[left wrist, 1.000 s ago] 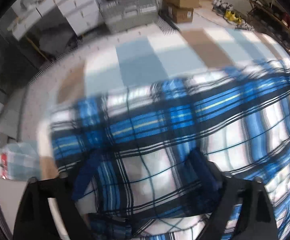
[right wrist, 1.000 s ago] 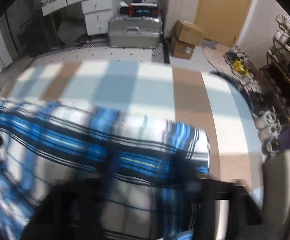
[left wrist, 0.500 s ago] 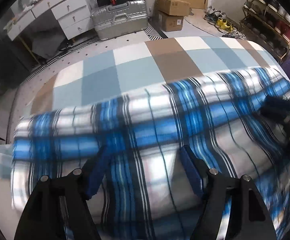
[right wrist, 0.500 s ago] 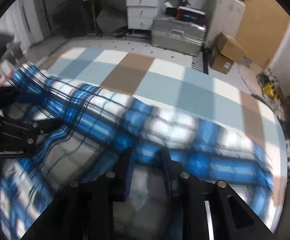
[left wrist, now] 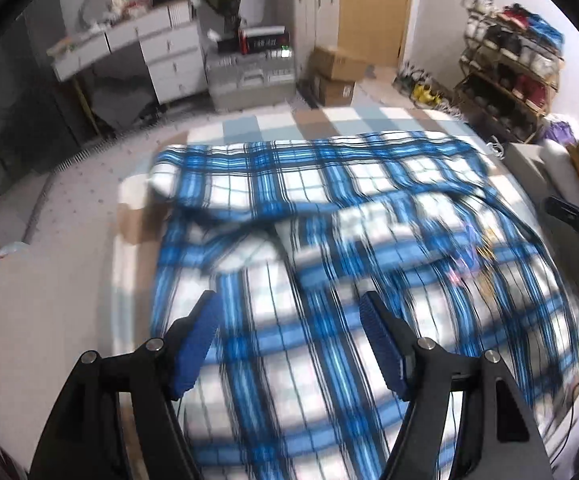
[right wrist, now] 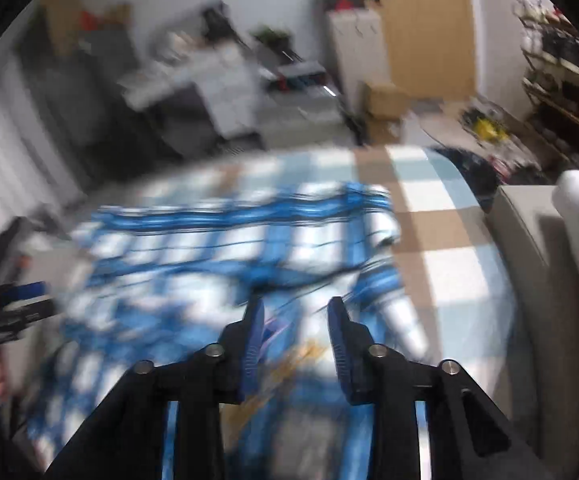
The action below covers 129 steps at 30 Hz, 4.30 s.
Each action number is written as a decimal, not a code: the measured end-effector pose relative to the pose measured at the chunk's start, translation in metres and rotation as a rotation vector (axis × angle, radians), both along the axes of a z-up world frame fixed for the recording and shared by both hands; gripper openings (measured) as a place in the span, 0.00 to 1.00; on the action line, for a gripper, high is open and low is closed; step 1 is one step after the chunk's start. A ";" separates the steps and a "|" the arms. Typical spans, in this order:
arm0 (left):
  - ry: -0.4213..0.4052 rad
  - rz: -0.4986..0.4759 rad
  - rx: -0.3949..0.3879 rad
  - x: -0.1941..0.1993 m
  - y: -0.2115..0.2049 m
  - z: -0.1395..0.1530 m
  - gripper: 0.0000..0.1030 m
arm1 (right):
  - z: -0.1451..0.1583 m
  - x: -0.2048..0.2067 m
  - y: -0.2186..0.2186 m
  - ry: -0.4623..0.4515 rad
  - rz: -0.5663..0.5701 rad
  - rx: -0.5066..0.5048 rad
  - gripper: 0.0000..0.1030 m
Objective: Fold large clothes
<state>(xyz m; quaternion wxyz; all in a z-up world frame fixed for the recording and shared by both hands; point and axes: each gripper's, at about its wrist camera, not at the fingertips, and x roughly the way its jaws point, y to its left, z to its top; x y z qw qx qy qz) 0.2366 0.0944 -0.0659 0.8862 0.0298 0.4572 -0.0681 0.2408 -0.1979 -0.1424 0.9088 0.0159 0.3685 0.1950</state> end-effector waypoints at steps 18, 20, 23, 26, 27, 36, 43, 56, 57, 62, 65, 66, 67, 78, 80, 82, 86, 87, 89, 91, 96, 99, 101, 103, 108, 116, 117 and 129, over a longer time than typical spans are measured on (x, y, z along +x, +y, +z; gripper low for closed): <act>-0.257 0.129 0.024 -0.159 0.001 -0.002 0.97 | 0.008 -0.168 -0.083 -0.056 -0.182 -0.145 1.00; -0.233 0.162 -0.012 -0.162 0.009 -0.010 0.97 | -0.007 -0.165 -0.103 0.023 -0.228 -0.117 1.00; -0.169 0.175 -0.052 -0.154 0.016 -0.026 0.97 | -0.034 -0.159 -0.121 0.132 -0.250 -0.060 0.99; -0.133 0.220 -0.036 -0.147 0.023 -0.042 0.97 | -0.055 -0.154 -0.121 0.161 -0.267 -0.106 0.98; -0.124 0.234 -0.028 -0.145 0.026 -0.046 0.97 | -0.060 -0.153 -0.119 0.158 -0.262 -0.118 0.98; -0.059 0.284 0.024 -0.143 0.034 -0.068 0.97 | -0.093 -0.150 -0.090 0.109 -0.222 -0.330 0.12; -0.057 0.358 0.152 -0.145 0.048 -0.068 0.97 | -0.081 -0.153 -0.123 0.035 -0.359 -0.378 0.00; 0.011 0.363 0.022 -0.153 0.092 -0.073 0.97 | -0.056 -0.170 -0.131 -0.019 -0.278 -0.046 0.58; 0.008 0.368 -0.001 -0.154 0.097 -0.073 0.97 | -0.058 -0.166 -0.125 -0.012 -0.274 -0.065 0.58; 0.004 0.325 -0.109 -0.150 0.111 -0.074 0.97 | -0.073 -0.156 -0.114 0.046 -0.260 -0.072 0.58; 0.049 0.290 -0.138 -0.144 0.115 -0.081 0.91 | -0.076 -0.156 -0.111 0.050 -0.252 -0.085 0.58; 0.064 0.278 -0.146 -0.142 0.116 -0.084 0.86 | -0.077 -0.157 -0.109 0.050 -0.250 -0.096 0.58; 0.086 0.275 -0.149 -0.140 0.117 -0.087 0.69 | -0.077 -0.158 -0.108 0.049 -0.245 -0.108 0.58; 0.148 0.193 -0.256 -0.132 0.121 -0.083 0.02 | -0.082 -0.152 -0.120 0.130 -0.255 -0.062 0.59; 0.127 0.164 -0.296 -0.134 0.119 -0.071 0.02 | -0.084 -0.151 -0.121 0.159 -0.231 -0.028 0.59; 0.092 0.122 -0.367 -0.134 0.117 -0.055 0.02 | -0.084 -0.150 -0.121 0.187 -0.201 0.029 0.52; 0.018 0.037 -0.472 -0.126 0.109 -0.027 0.02 | -0.090 -0.144 -0.127 0.282 -0.148 0.211 0.09; 0.003 0.021 -0.500 -0.123 0.108 -0.022 0.02 | -0.091 -0.143 -0.129 0.298 -0.147 0.243 0.08; -0.021 -0.009 -0.556 -0.115 0.104 -0.012 0.02 | -0.090 -0.142 -0.131 0.306 -0.148 0.297 0.07; -0.046 -0.021 -0.577 -0.109 0.099 -0.008 0.02 | -0.086 -0.144 -0.132 0.292 -0.139 0.334 0.07; -0.022 0.020 -0.530 -0.103 0.097 -0.022 0.02 | -0.077 -0.147 -0.130 0.258 -0.166 0.262 0.09; 0.018 0.074 -0.491 -0.106 0.107 -0.036 0.02 | -0.082 -0.145 -0.133 0.268 -0.188 0.240 0.16; 0.059 0.094 -0.522 -0.107 0.115 -0.045 0.09 | -0.086 -0.144 -0.133 0.279 -0.196 0.220 0.23; 0.102 0.117 -0.545 -0.107 0.122 -0.056 0.26 | -0.089 -0.145 -0.135 0.285 -0.197 0.252 0.24; 0.151 0.129 -0.574 -0.106 0.126 -0.068 0.58 | -0.092 -0.140 -0.147 0.307 -0.171 0.415 0.47; 0.261 0.135 -0.488 -0.096 0.118 -0.089 0.36 | -0.092 -0.132 -0.131 0.314 -0.157 0.308 0.47; 0.254 0.137 -0.450 -0.097 0.116 -0.088 0.24 | -0.092 -0.132 -0.128 0.313 -0.144 0.299 0.44; 0.096 0.057 -0.684 -0.087 0.123 -0.026 0.00 | -0.029 -0.119 -0.123 0.162 -0.057 0.425 0.04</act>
